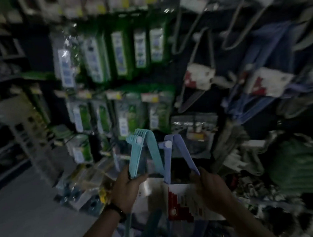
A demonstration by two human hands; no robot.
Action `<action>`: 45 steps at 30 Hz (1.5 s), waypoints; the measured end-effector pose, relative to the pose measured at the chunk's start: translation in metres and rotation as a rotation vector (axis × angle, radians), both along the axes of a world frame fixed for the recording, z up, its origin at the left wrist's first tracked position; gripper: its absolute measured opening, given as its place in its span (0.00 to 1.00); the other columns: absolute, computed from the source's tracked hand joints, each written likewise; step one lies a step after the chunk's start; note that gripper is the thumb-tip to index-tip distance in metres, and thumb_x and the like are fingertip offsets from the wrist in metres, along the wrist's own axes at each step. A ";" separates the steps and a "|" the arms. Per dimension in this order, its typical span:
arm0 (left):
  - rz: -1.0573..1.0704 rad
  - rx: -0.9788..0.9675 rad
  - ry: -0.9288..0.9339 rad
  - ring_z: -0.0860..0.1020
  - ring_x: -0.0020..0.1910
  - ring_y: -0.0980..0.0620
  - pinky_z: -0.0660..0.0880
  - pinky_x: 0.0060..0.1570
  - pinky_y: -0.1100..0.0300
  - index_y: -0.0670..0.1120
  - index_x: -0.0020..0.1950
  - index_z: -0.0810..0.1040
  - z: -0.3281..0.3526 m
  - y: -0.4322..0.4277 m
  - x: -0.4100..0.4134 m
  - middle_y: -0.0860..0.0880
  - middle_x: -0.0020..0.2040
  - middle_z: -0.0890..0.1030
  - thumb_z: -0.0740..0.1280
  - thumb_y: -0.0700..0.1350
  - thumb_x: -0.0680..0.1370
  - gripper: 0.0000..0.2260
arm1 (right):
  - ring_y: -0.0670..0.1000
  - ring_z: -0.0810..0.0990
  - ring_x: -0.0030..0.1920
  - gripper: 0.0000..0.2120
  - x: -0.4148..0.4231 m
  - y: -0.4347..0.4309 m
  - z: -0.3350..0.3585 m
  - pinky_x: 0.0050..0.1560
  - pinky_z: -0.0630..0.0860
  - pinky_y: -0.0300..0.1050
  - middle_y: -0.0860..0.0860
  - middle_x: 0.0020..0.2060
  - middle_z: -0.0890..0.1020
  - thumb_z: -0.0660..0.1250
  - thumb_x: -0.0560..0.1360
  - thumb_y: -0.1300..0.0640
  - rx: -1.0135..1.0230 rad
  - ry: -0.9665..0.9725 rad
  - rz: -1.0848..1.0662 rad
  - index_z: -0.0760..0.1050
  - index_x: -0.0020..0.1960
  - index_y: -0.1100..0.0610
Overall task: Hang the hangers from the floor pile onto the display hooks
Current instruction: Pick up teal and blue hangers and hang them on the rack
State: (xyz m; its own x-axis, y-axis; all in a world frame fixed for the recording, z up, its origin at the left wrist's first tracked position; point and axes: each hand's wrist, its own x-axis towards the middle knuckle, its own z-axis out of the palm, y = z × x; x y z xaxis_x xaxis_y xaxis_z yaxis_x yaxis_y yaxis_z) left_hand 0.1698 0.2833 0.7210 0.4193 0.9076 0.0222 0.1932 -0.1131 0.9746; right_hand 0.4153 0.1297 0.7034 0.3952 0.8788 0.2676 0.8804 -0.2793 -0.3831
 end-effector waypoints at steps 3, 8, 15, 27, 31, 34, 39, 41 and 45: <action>-0.001 0.098 0.064 0.80 0.36 0.40 0.75 0.35 0.49 0.57 0.51 0.80 0.034 -0.003 0.038 0.41 0.38 0.81 0.72 0.51 0.81 0.02 | 0.55 0.81 0.39 0.16 0.029 -0.027 0.028 0.38 0.76 0.51 0.46 0.37 0.78 0.52 0.85 0.42 -0.017 0.082 -0.157 0.72 0.63 0.49; -0.041 0.407 0.166 0.74 0.25 0.53 0.66 0.27 0.60 0.58 0.41 0.79 0.086 -0.003 0.100 0.51 0.27 0.76 0.65 0.67 0.76 0.14 | 0.52 0.78 0.37 0.15 0.088 -0.068 0.070 0.35 0.71 0.50 0.47 0.39 0.79 0.51 0.84 0.39 0.005 0.078 -0.280 0.69 0.53 0.47; -0.160 0.737 0.247 0.78 0.29 0.55 0.69 0.23 0.64 0.61 0.65 0.78 0.150 -0.009 0.200 0.52 0.31 0.80 0.66 0.46 0.84 0.12 | 0.50 0.73 0.27 0.12 0.206 -0.112 0.141 0.28 0.69 0.50 0.50 0.30 0.76 0.51 0.86 0.41 0.043 0.078 -0.330 0.66 0.48 0.45; -0.375 0.901 0.068 0.84 0.46 0.60 0.80 0.43 0.61 0.73 0.66 0.72 0.236 -0.011 0.330 0.62 0.49 0.86 0.64 0.46 0.85 0.20 | 0.55 0.75 0.34 0.18 0.320 -0.108 0.276 0.32 0.70 0.48 0.50 0.38 0.79 0.49 0.85 0.40 0.195 -0.369 -0.411 0.71 0.59 0.50; -0.393 0.959 0.000 0.80 0.54 0.72 0.74 0.51 0.76 0.70 0.69 0.71 0.254 -0.017 0.345 0.77 0.55 0.80 0.64 0.40 0.85 0.23 | 0.55 0.70 0.31 0.15 0.328 -0.100 0.294 0.33 0.69 0.49 0.48 0.32 0.72 0.48 0.85 0.40 0.299 -0.387 -0.455 0.67 0.54 0.49; -0.401 0.927 -0.067 0.80 0.58 0.70 0.76 0.56 0.72 0.75 0.66 0.75 0.262 -0.015 0.351 0.75 0.57 0.81 0.63 0.44 0.85 0.23 | 0.56 0.75 0.31 0.15 0.334 -0.090 0.288 0.32 0.72 0.49 0.49 0.33 0.76 0.48 0.85 0.40 0.314 -0.411 -0.495 0.67 0.57 0.48; -0.376 0.903 -0.098 0.85 0.46 0.52 0.82 0.47 0.44 0.67 0.69 0.76 0.264 -0.002 0.360 0.58 0.50 0.87 0.61 0.53 0.83 0.16 | 0.56 0.81 0.35 0.14 0.347 -0.070 0.268 0.33 0.75 0.49 0.49 0.37 0.79 0.48 0.85 0.40 0.366 -0.395 -0.472 0.66 0.55 0.47; -0.355 0.901 -0.108 0.84 0.41 0.50 0.82 0.43 0.44 0.67 0.68 0.76 0.265 0.003 0.363 0.55 0.45 0.86 0.62 0.51 0.84 0.15 | 0.55 0.80 0.34 0.14 0.353 -0.063 0.265 0.31 0.74 0.48 0.49 0.37 0.80 0.49 0.85 0.40 0.392 -0.385 -0.514 0.67 0.58 0.48; -0.323 0.893 -0.119 0.83 0.42 0.56 0.80 0.42 0.55 0.63 0.68 0.77 0.267 0.010 0.369 0.57 0.44 0.85 0.62 0.46 0.86 0.15 | 0.53 0.73 0.29 0.16 0.362 -0.051 0.256 0.29 0.73 0.48 0.46 0.31 0.73 0.50 0.85 0.41 0.424 -0.337 -0.567 0.70 0.57 0.50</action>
